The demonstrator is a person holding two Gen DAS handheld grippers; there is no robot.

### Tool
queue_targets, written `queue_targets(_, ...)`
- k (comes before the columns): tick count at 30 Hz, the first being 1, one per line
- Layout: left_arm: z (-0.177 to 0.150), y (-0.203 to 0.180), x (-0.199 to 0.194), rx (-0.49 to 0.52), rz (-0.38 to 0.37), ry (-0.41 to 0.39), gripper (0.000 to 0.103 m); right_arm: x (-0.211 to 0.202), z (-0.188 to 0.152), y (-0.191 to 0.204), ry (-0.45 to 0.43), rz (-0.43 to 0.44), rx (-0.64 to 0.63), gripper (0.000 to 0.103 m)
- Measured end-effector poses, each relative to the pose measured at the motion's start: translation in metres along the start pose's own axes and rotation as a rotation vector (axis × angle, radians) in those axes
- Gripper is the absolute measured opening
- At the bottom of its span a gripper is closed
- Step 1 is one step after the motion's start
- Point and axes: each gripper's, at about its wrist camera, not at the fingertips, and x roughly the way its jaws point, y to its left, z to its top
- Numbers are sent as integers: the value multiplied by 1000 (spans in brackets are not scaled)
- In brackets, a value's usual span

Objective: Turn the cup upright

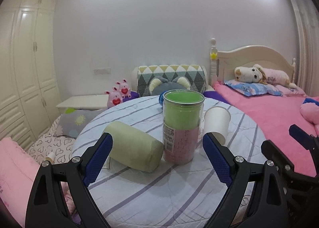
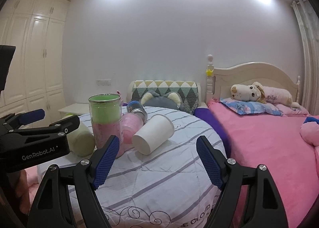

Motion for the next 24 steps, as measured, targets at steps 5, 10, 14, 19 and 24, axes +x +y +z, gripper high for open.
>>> queue_targets(5,-2,1,-1,-6,7,-8,93,1,3,-6,2,-14,24,81)
queue_targets(10,-3,2,0,-10,10,-12,93,6,1,-10,33,-3,43,81)
queue_targets(14,-3,1,0,-4,16,-4,93,5,0,-10,42,-5,41,81)
queue_targets(19,-2,1,1,-5,17,0,93,6,-2,-8,58,-2,34,81)
queue_targets(24,-3,0,2,0,29,-2,93,10,-3,-6,83,2,26,81)
